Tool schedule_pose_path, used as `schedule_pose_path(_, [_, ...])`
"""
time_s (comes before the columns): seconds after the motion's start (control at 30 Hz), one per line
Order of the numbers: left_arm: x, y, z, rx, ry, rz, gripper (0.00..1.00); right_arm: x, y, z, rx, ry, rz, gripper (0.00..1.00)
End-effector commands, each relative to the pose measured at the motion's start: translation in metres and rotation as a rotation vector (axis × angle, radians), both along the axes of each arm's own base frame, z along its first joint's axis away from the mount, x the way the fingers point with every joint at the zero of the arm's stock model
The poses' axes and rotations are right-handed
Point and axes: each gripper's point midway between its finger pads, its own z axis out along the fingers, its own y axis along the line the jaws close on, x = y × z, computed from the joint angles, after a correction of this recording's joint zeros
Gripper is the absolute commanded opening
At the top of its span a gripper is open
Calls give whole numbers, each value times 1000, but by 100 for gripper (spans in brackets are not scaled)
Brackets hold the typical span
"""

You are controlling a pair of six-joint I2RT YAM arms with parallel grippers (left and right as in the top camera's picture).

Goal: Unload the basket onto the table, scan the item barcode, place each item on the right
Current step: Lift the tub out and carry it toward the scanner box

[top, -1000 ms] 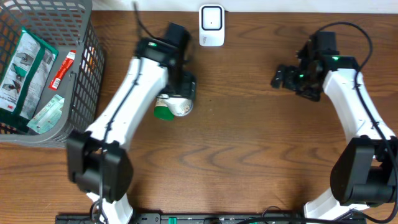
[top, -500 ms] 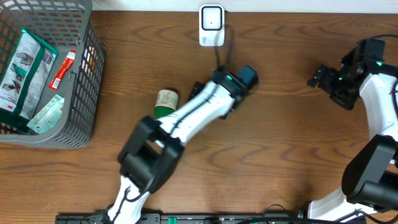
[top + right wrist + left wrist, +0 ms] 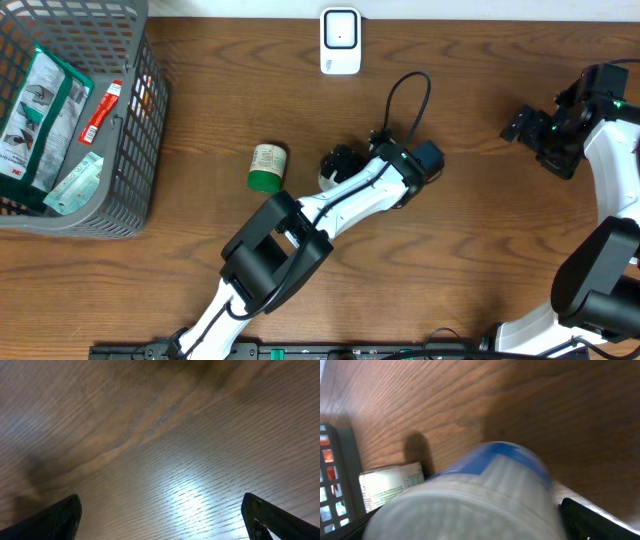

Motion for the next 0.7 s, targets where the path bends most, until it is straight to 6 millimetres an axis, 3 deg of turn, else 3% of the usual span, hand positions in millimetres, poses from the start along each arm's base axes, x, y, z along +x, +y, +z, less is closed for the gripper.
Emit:
schedule_pose_path(0.0, [-3, -11, 16, -76, -1, 1, 97, 0, -3, 0, 2, 3, -14, 99])
schedule_pose_path(0.2, [3, -21, 48, -152, -45, -21, 97, -3, -2, -5, 6, 15, -14, 99])
schedule_pose_path(0.5, [13, -17, 85, -190, -90, -50, 92, -4, 2, -5, 23, 19, -6, 99])
schedule_pose_path(0.57, [15, -15, 101, -254, -79, -35, 92, -4, 11, -4, 58, 10, 34, 99])
schedule_pose_path(0.67, [19, -6, 127, -386, -31, 1, 92, 3, 46, 5, 190, -58, 178, 95])
